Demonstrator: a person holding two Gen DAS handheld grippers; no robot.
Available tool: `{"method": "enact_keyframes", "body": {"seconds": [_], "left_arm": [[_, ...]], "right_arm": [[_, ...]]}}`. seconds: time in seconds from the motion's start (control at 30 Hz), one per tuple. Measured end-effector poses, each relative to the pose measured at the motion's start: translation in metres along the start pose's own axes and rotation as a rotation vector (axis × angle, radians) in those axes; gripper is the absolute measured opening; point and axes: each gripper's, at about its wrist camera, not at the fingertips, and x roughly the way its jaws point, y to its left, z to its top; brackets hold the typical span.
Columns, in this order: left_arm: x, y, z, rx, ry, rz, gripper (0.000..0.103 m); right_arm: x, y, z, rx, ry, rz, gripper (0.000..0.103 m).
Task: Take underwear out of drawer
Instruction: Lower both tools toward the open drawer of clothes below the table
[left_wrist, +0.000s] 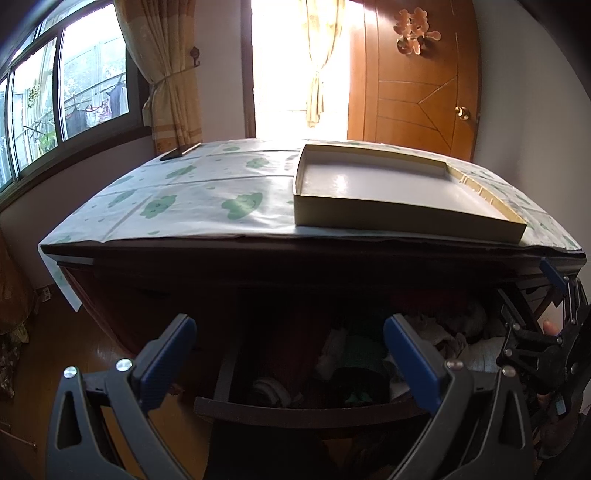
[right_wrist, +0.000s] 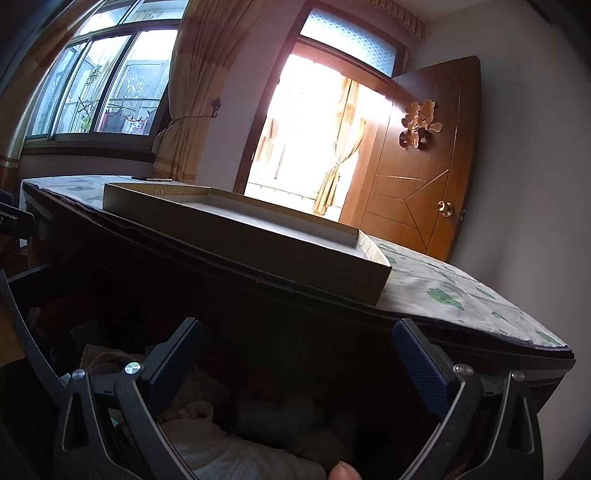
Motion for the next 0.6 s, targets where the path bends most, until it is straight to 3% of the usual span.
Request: {"method": "enact_keyframes", "body": {"seconds": [0.6], "left_arm": [[-0.0039, -0.0037, -0.0065, 0.035, 0.026, -0.005, 0.103]], "right_arm": [[-0.0049, -0.001, -0.0039, 0.029, 0.192, 0.079, 0.103]]}}
